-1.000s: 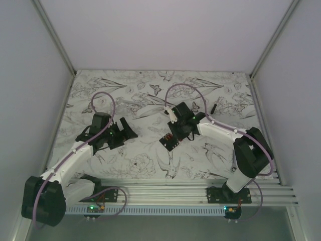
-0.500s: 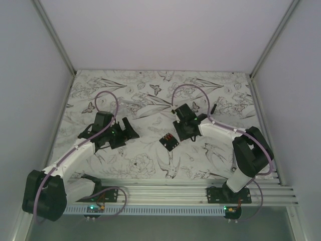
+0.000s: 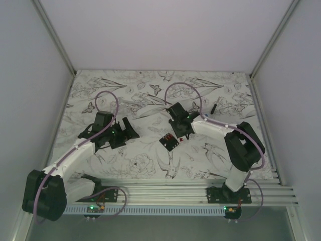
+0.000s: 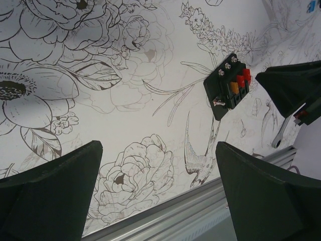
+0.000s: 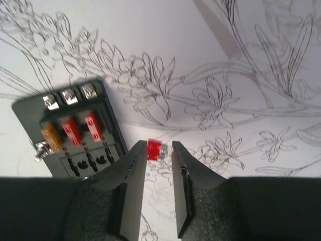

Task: Snap on the fuse box
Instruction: Adjust the fuse at the center of the board.

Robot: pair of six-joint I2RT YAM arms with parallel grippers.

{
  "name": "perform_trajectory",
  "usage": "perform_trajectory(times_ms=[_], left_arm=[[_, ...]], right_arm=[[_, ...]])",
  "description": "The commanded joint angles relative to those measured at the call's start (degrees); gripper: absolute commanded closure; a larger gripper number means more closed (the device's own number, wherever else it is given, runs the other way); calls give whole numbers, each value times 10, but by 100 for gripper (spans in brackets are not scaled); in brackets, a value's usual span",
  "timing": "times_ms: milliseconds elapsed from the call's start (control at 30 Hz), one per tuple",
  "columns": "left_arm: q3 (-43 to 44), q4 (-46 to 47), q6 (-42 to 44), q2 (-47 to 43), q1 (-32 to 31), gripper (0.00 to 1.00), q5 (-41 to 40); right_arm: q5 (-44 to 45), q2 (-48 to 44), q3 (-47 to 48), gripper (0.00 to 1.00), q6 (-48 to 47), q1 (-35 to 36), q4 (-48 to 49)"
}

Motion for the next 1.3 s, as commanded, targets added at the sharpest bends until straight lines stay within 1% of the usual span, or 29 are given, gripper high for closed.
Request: perform_trajectory(times_ms=[0,167,433,600,833,867,933,1033,1100,1167,1267], left_arm=[[6,-8,8,-2,-4,0,9],[-1,-9,10,-16,-3,0,7],[-1,-9,10,-16,-4,0,8],[0,-9,9,-16,-3,0,9],[1,-9,8,-16,-3,0,9],[1,-8,8,-15,-3,0,10],[2,-7,8,-14,-3,0,9],[2,-8,7,-14,-3,0,8],[3,-8,7,-12,-3,0,7],[4,-8,9,-10,-3,0,8],[6,-8,13,-5,-3,0,12]], right_arm=[[-4,31,40,69,-18,-9,20],[-8,48,38,74,-14,-12,21],[-6,23,-17,78,11,-15,4],[-5,1,-48,79,28,-16,-13],[-2,-43,-59,78,41,-16,-37],[-1,-52,-58,76,43,-16,-39],[-1,-66,-55,68,56,-15,-47],[24,-76,-55,58,129,-10,-54],[34,-81,-62,47,159,2,-46],[44,-83,-66,45,145,10,-38],[20,-87,-66,45,71,9,-31]])
